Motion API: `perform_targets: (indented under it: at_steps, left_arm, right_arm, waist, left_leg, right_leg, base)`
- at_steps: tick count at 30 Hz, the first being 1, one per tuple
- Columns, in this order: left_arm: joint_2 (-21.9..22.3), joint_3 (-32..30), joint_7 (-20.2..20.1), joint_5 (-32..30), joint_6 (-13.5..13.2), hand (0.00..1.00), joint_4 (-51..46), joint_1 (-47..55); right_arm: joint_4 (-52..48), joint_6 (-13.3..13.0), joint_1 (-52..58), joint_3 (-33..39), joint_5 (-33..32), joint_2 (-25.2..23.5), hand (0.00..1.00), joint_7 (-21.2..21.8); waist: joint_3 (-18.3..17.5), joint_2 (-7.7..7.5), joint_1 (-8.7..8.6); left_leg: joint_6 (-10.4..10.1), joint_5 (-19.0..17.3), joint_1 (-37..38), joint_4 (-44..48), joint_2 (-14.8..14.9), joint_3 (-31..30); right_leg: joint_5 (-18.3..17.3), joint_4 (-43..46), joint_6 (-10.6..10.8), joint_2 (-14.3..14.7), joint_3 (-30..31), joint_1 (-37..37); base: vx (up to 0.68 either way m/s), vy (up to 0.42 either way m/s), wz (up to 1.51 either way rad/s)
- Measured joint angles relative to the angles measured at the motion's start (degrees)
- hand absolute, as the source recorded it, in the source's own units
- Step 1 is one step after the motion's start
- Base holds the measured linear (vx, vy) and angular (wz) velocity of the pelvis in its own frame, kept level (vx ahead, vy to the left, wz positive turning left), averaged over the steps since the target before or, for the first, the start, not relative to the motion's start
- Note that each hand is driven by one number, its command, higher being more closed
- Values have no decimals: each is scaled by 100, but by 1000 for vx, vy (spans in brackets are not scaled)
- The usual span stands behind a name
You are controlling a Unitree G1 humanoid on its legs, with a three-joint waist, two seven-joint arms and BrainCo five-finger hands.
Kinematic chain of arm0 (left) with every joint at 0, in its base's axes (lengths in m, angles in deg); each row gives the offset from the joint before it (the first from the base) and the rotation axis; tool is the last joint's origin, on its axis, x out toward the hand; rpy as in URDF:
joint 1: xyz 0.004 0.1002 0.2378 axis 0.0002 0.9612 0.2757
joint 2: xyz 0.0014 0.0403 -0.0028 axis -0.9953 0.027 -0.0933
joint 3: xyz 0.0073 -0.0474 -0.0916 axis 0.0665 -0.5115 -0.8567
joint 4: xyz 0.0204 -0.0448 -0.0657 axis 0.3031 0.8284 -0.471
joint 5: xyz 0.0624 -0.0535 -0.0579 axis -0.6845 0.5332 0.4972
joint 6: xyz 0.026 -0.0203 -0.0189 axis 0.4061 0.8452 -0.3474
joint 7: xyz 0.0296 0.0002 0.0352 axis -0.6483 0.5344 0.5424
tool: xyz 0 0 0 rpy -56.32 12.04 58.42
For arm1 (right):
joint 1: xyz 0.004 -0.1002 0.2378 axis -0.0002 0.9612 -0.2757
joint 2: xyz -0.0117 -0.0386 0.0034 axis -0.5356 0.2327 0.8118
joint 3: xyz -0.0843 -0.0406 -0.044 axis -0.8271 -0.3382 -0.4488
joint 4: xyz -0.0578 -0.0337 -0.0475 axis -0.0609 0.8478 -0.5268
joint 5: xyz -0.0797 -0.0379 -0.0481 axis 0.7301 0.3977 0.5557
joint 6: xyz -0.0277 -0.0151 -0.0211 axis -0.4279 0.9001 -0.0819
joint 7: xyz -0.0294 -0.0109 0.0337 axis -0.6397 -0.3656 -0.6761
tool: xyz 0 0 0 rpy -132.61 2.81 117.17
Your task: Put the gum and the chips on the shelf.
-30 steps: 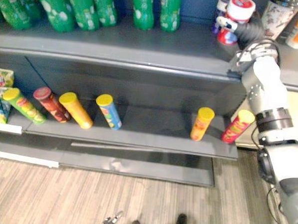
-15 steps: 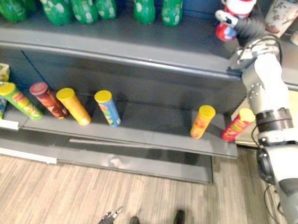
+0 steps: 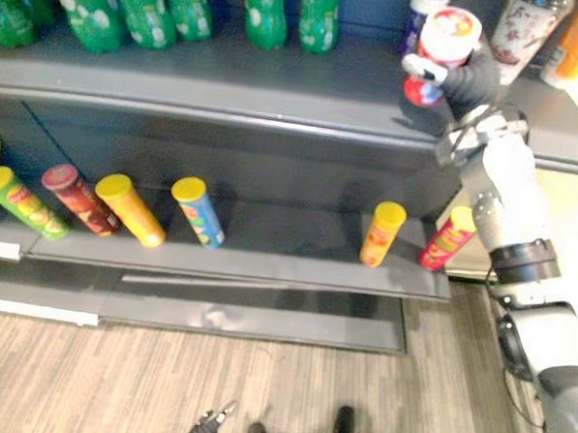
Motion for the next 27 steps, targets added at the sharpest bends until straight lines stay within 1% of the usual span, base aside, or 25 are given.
perform_targets:
  at_steps: [1, 11, 18, 19, 27]
  left_arm:
    - [-6, 30, -1, 0, -1, 0, -3, 0]
    - [-33, 103, 0, 0, -2, 0, -2, 8]
    - [-42, 100, 2, 20, -6, 0, -6, 9]
    - [-42, 100, 3, 27, -6, 0, -6, 9]
    - [-45, 89, 6, 33, -5, 0, -9, 10]
  right_arm:
    - [0, -55, 83, -8, 4, 0, 100, 3]
    - [-6, -50, 86, 24, 11, 19, 100, -75]
    - [447, -28, -98, 131, 86, 13, 100, -120]
    - [537, -10, -169, 138, 101, 13, 0, -139]
    - [710, 27, -336, 151, 116, -3, 0, -347]
  waist:
    - [1, 0, 5]
    - [-2, -8, 6]
    - [-22, -41, 28]
    - [-21, -42, 28]
    - [-21, -48, 20]
  left_leg:
    - [0, 0, 3, 0, 0, -2]
    - [-2, 1, 10, -1, 0, -16]
    - [-4, 20, 8, -3, 0, -28]
    - [-4, 26, 3, -4, -2, -28]
    - [-14, 57, -65, -5, -1, -32]
  right_leg:
    - [0, -2, 0, 0, -2, 6]
    - [0, -8, 0, 2, -14, 21]
    - [-2, -9, 2, -3, -33, 28]
    - [-3, -12, 2, -4, -33, 24]
    - [1, -11, 10, -4, -49, -40]
  base:
    - [0, 0, 0]
    - [0, 0, 0]
    - [0, 0, 0]
    - [0, 0, 0]
    - [0, 0, 0]
